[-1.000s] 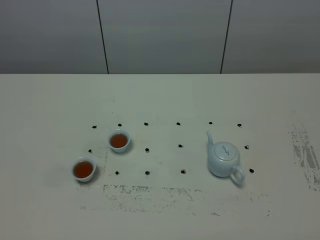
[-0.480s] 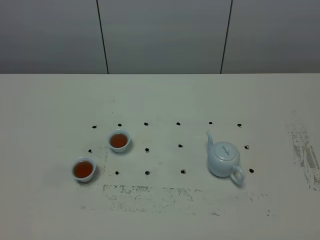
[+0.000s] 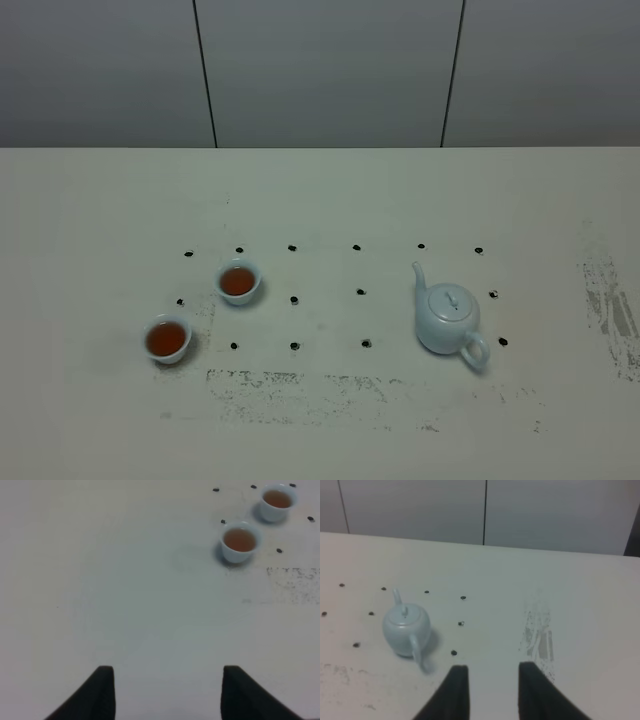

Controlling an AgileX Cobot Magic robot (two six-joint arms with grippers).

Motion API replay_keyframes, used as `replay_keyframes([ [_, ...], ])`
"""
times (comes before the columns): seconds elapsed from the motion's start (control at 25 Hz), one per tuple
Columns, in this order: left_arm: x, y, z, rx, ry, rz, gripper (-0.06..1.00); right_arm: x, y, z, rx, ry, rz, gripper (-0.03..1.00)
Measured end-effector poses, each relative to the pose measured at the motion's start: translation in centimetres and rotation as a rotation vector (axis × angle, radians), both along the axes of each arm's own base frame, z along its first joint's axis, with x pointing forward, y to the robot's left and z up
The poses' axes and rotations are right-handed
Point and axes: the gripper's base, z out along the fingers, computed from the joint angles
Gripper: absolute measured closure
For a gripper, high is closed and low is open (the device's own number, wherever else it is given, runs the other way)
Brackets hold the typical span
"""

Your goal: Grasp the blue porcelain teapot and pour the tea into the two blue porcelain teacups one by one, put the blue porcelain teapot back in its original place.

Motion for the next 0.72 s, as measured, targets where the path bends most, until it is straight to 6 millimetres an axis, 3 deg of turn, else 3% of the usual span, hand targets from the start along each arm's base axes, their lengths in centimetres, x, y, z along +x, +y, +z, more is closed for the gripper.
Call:
replay_keyframes([
  [0.72, 0.0, 0.0, 0.0, -0.001, 0.0, 0.0, 0.49, -0.5, -1.0, -0.5, 0.004, 0.066, 0.111, 0.74],
])
